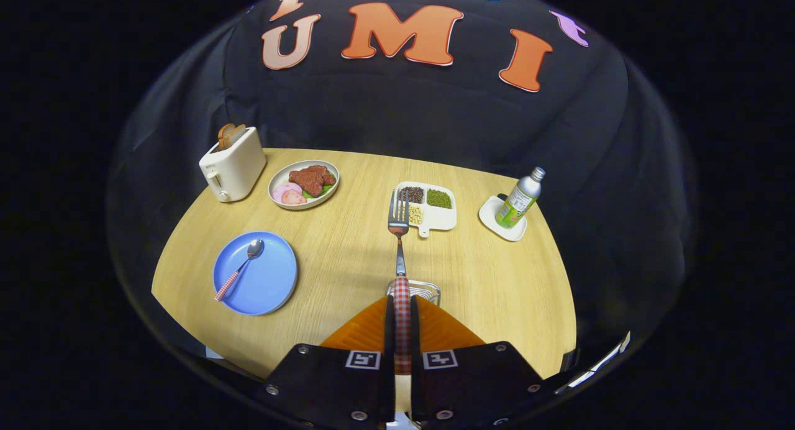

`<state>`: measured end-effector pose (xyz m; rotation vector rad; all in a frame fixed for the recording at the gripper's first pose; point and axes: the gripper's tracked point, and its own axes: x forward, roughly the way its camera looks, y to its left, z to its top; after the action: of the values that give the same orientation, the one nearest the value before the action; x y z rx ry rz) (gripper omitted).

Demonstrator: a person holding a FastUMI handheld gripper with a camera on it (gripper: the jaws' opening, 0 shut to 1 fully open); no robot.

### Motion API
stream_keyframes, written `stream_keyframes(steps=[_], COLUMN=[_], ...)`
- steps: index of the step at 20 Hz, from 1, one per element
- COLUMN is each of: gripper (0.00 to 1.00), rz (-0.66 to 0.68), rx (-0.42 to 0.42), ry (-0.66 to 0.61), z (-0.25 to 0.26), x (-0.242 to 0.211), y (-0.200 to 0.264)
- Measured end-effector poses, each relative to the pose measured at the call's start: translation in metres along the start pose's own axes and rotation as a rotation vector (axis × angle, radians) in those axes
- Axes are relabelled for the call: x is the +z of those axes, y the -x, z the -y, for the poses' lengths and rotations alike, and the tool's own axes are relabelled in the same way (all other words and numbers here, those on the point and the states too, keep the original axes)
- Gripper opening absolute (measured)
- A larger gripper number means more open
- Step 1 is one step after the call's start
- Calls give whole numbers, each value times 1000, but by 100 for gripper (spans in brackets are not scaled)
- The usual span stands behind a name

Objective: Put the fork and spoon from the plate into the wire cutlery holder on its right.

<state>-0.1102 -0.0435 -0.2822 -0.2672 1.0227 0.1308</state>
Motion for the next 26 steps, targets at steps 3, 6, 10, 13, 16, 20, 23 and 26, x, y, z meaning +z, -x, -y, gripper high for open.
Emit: stream_keyframes(steps=[3,6,10,13,16,20,23,26], gripper=[10,10,10,10,11,11,11,11], rz=[-64,-136,-237,-332,-408,-520,-580,-641], rx=[-21,-3,38,71,91,119,131,173], ry=[41,113,195,210,196,167,178,169], z=[16,18,16,14,17,23,26,20], x=[-18,-34,-48,-62,-70,-83,-88,-91], y=[5,12,14,14,9,5,-8,-17])
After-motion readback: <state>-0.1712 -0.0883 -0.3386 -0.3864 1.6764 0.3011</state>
